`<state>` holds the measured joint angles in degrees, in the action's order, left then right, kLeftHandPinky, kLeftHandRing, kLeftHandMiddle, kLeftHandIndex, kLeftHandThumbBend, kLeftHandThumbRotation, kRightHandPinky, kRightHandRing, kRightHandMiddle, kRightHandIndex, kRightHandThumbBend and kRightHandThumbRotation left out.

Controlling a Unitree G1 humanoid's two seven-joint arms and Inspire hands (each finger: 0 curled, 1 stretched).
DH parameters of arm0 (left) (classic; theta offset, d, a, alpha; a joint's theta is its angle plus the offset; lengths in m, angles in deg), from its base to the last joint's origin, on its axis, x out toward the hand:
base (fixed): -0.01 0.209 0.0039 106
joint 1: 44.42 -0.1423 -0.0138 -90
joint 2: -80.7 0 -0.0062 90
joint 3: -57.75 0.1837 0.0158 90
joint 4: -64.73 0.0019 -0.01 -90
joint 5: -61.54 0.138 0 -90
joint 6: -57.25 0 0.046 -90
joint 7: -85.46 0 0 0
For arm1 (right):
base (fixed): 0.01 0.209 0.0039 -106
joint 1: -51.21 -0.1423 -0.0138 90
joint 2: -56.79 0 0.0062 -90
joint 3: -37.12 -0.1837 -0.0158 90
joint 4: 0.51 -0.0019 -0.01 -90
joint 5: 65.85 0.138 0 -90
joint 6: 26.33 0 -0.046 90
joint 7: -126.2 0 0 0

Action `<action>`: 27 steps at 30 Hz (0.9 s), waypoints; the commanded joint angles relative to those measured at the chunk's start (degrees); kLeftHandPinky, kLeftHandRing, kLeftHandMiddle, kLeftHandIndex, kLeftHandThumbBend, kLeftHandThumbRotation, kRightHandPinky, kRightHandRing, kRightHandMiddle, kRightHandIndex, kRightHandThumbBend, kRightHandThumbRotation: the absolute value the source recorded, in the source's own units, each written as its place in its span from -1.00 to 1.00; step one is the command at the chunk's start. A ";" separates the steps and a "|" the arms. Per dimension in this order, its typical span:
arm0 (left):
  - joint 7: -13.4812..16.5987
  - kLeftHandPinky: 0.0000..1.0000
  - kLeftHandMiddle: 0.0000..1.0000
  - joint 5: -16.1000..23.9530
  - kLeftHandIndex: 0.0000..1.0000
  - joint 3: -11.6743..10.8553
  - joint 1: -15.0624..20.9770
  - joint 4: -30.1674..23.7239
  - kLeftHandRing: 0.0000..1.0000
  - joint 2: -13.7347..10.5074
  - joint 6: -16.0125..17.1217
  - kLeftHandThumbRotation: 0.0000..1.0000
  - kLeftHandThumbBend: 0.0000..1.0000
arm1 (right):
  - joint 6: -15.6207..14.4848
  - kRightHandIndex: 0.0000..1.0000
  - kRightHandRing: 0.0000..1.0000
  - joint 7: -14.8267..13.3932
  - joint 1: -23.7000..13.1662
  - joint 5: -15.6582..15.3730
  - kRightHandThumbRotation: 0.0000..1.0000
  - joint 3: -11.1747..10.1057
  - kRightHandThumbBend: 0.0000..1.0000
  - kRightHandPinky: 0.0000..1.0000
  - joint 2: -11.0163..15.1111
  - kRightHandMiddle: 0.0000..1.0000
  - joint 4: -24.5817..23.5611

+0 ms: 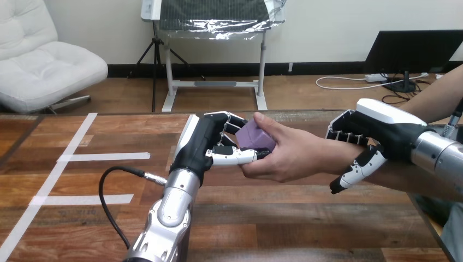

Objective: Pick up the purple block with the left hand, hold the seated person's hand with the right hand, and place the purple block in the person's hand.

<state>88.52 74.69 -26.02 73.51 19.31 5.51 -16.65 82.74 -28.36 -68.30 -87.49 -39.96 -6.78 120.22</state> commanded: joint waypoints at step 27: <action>-3.11 -0.35 -0.13 0.33 -0.06 2.27 2.70 -2.70 -0.23 0.82 0.55 -1.00 0.22 | 0.16 -0.03 -0.17 -0.03 -0.56 1.99 -0.97 -1.44 0.82 -0.28 -1.70 -0.08 -0.78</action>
<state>86.28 74.62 -25.31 73.52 18.97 5.54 -16.67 82.73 -28.36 -68.26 -87.48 -39.96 -6.78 120.01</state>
